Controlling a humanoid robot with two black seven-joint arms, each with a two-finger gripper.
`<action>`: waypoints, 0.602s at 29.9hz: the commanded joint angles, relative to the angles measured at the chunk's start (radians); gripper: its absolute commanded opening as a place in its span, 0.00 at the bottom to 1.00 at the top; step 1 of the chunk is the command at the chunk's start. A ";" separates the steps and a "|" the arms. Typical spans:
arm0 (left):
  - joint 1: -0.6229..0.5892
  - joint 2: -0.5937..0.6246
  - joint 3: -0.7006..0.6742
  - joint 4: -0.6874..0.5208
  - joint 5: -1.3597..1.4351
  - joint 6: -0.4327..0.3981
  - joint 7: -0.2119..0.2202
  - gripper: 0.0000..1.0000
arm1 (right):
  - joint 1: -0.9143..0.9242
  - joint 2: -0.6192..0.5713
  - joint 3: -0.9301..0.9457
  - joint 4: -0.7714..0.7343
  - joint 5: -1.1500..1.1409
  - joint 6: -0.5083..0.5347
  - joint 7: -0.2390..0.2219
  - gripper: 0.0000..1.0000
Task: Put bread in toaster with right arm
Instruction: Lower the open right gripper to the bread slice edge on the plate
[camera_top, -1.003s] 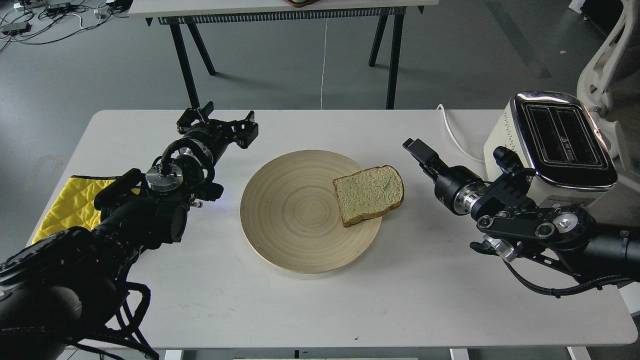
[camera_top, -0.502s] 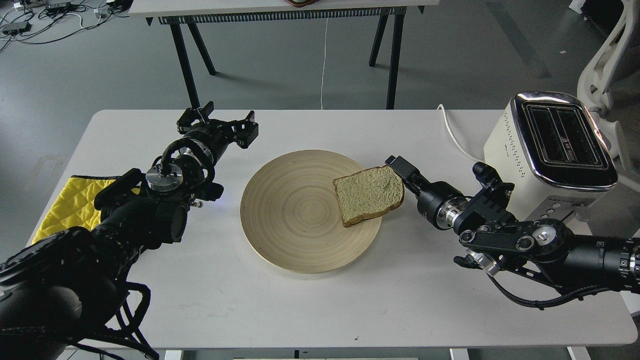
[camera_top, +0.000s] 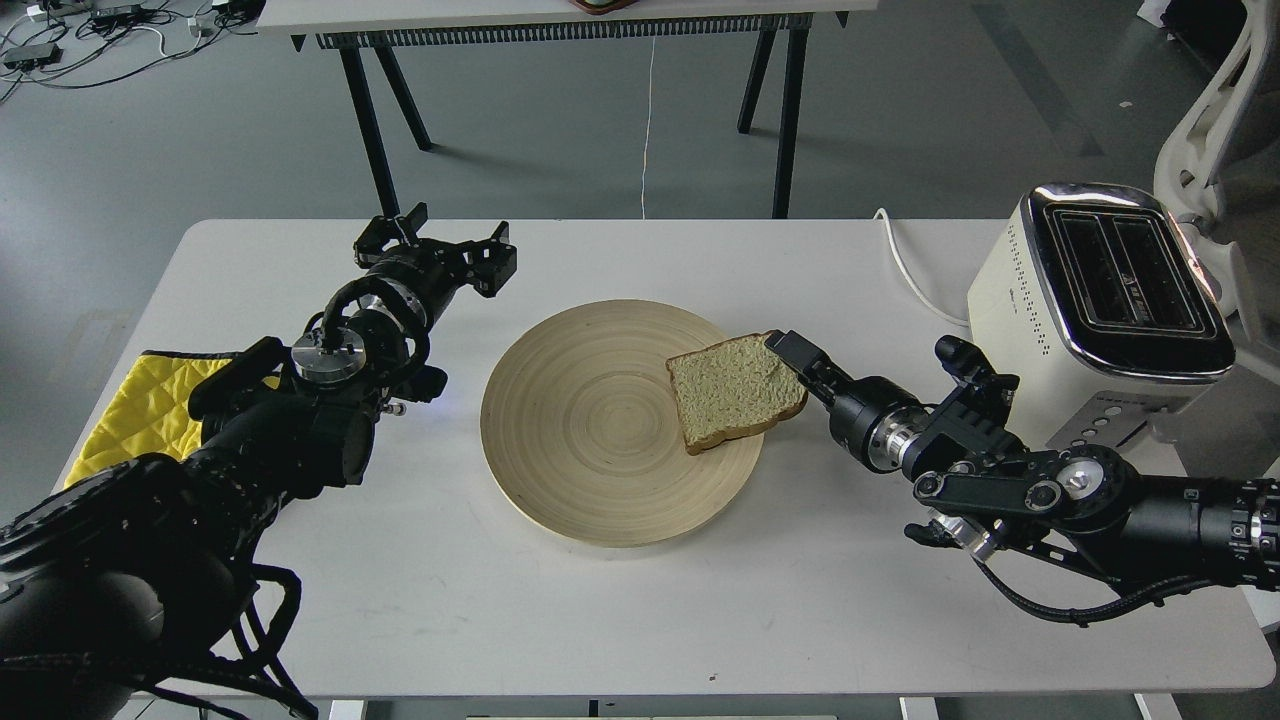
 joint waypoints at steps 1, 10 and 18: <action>0.000 0.000 0.000 0.000 0.000 0.000 0.000 1.00 | 0.000 0.000 0.000 0.004 0.000 0.002 0.001 0.69; 0.000 0.000 0.000 0.000 0.000 0.000 0.000 1.00 | 0.000 0.000 0.000 0.007 -0.014 0.005 0.008 0.61; 0.000 0.000 0.000 0.000 0.000 0.000 0.000 1.00 | 0.002 -0.002 0.002 0.004 -0.014 0.007 0.008 0.45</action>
